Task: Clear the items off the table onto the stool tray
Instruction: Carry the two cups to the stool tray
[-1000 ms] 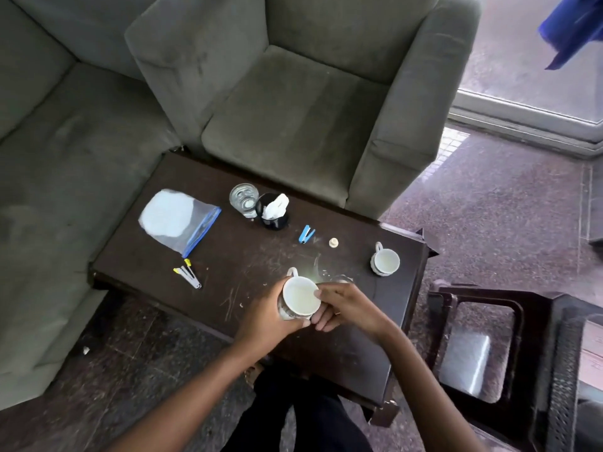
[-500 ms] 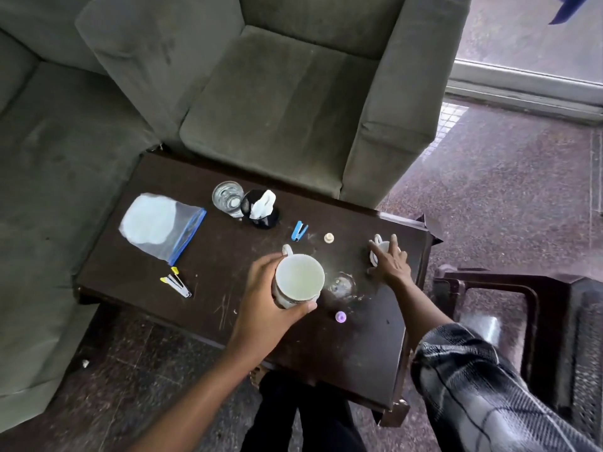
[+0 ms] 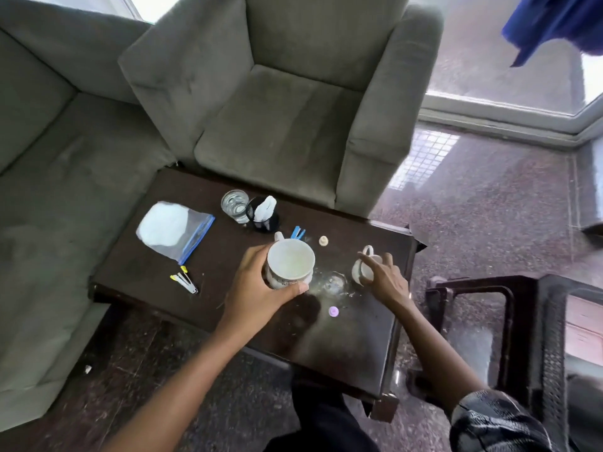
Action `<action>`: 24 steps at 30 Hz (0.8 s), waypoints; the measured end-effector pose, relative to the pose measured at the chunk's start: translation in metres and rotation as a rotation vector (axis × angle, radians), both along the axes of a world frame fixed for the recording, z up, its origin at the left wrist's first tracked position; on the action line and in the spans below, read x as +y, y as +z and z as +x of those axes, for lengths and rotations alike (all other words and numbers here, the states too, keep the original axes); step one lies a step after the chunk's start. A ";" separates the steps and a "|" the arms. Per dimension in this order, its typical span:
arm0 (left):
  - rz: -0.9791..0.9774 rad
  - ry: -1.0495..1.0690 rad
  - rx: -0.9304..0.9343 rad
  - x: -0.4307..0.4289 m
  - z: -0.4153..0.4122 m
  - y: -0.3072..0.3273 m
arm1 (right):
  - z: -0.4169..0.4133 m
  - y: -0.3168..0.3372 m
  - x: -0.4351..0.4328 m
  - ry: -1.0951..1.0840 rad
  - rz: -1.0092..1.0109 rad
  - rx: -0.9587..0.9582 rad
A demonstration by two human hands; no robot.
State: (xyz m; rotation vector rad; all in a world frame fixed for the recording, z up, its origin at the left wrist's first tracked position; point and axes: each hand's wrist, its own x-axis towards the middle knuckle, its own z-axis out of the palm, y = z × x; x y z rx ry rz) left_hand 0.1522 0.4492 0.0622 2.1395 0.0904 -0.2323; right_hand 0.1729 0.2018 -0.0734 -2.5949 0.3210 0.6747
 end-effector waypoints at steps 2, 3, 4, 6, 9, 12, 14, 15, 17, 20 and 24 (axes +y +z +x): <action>-0.007 -0.007 0.009 -0.006 -0.016 0.006 | -0.024 0.030 -0.001 0.003 0.022 -0.062; -0.013 -0.013 0.013 -0.009 -0.025 0.009 | -0.037 0.045 -0.003 -0.008 0.039 -0.092; -0.010 -0.020 0.013 -0.013 -0.035 0.012 | -0.052 0.058 -0.005 -0.021 0.056 -0.123; 0.006 -0.024 0.000 -0.020 -0.054 0.018 | -0.082 0.082 -0.008 -0.078 0.113 -0.182; -0.003 -0.018 -0.022 -0.032 -0.085 0.024 | -0.128 0.115 -0.017 -0.195 0.184 -0.264; -0.060 -0.033 -0.009 -0.049 -0.117 0.023 | -0.172 0.139 -0.030 -0.256 0.187 -0.312; -0.109 -0.041 0.009 -0.065 -0.136 0.025 | -0.199 0.149 -0.044 -0.299 0.204 -0.340; -0.127 -0.054 0.019 -0.075 -0.145 0.029 | -0.211 0.153 -0.052 -0.323 0.215 -0.349; -0.153 -0.095 0.022 -0.098 -0.157 0.034 | -0.229 0.160 -0.071 -0.370 0.228 -0.358; -0.175 -0.160 0.024 -0.139 -0.167 0.039 | -0.248 0.166 -0.105 -0.426 0.227 -0.390; -0.157 -0.199 0.003 -0.202 -0.169 0.036 | -0.259 0.170 -0.156 -0.460 0.231 -0.427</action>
